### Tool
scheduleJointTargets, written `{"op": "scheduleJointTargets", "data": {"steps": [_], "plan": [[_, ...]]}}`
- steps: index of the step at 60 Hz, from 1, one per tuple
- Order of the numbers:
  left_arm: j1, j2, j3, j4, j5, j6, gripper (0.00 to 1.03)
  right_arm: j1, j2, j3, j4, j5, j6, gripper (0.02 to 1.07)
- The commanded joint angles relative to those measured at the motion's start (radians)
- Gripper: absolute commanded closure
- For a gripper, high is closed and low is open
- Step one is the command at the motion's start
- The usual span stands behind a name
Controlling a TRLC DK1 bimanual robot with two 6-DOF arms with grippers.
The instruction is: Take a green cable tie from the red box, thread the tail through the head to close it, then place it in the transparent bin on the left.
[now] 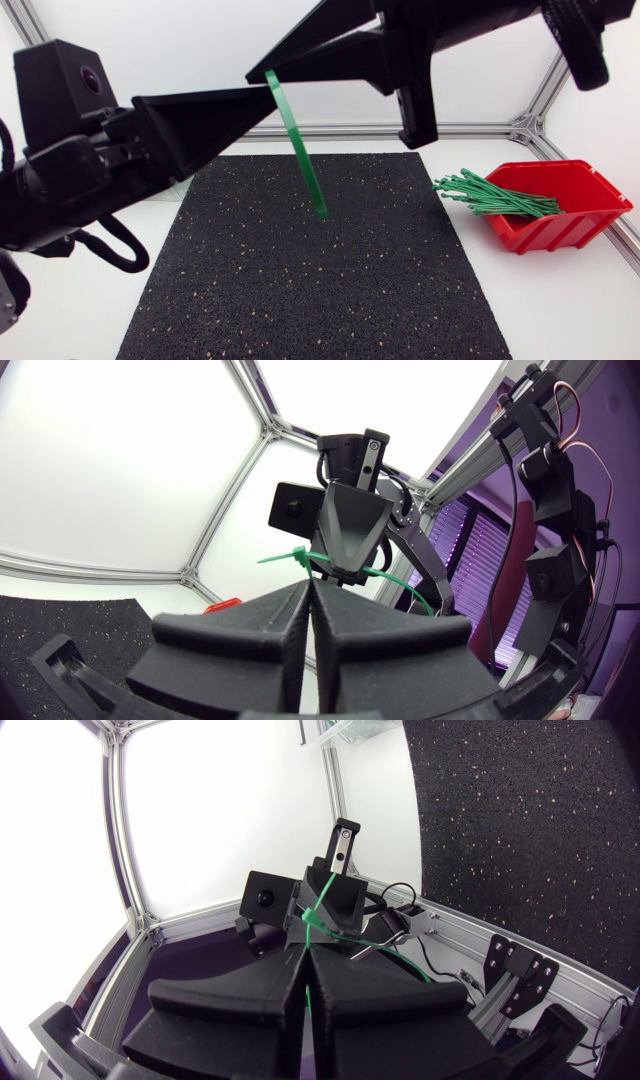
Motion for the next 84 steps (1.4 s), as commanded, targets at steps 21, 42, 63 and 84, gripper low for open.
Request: {"op": "scheduleJointTargets", "data": {"steps": [21,42,63,84], "plan": [[-0.005,-0.03,0.008,0.02,0.033,0.017,1.0,-0.023,0.006,-0.025,0.016,0.01,0.029,0.9],[0.037,-0.007,0.027,-0.023,0.094,0.083,1.0,-0.024,-0.03,-0.033,0.045,0.005,0.022,0.69],[0.103,0.093,0.074,-0.038,0.185,0.157,1.0,-0.072,-0.062,-0.027,0.06,0.002,0.015,0.58],[0.092,0.098,0.099,-0.132,0.292,0.302,1.0,-0.146,0.024,-0.034,0.051,0.002,-0.12,0.58]]}}
